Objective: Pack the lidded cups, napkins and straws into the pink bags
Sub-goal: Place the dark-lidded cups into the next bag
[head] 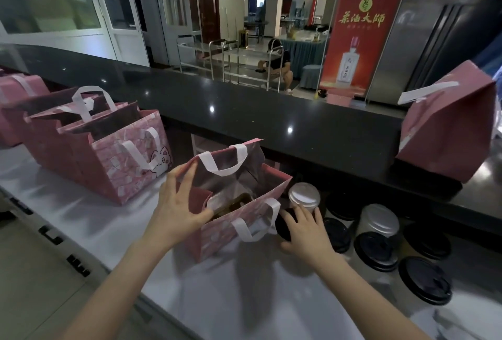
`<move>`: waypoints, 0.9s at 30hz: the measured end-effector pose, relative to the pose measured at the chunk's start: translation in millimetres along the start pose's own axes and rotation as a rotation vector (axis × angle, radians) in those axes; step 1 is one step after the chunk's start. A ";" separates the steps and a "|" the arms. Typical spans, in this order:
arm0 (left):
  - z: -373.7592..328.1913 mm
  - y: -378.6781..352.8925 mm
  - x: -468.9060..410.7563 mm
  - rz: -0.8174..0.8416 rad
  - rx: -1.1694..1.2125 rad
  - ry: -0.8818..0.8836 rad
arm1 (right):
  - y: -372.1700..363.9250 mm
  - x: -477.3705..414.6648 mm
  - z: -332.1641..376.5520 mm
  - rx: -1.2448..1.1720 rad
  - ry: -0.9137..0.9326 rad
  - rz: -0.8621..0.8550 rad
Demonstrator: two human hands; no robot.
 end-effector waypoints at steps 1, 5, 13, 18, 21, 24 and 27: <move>1.6 -0.4 -0.8 0.006 0.000 0.006 | -1.2 -2.1 0.3 0.013 0.004 0.020; 8.0 0.1 -6.2 0.018 0.011 0.019 | 3.9 -6.0 -2.2 -0.003 0.053 0.065; 16.9 5.0 -6.6 0.045 -0.008 -0.051 | 74.8 35.2 -8.9 -0.246 0.117 -0.227; 8.4 4.8 -2.4 0.097 0.020 -0.112 | 134.9 59.0 -10.9 -0.319 0.204 -0.366; 5.1 3.1 -1.9 0.117 -0.002 -0.117 | 160.3 62.7 4.0 -0.303 0.281 -0.415; 6.8 4.4 -3.8 0.132 0.001 -0.107 | 175.9 60.0 25.0 -0.280 0.339 -0.446; 10.0 7.3 -6.2 0.147 0.014 -0.102 | 185.8 53.8 41.7 -0.346 0.399 -0.471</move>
Point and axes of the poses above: each hand's wrist, its own x-axis away from the middle knuckle, its own y-axis out of the back of the hand, z = x × y, the point moved 5 cm from there along -x, towards the middle knuckle, and after that the axes turned 3 degrees about z, right-handed, at the moved point
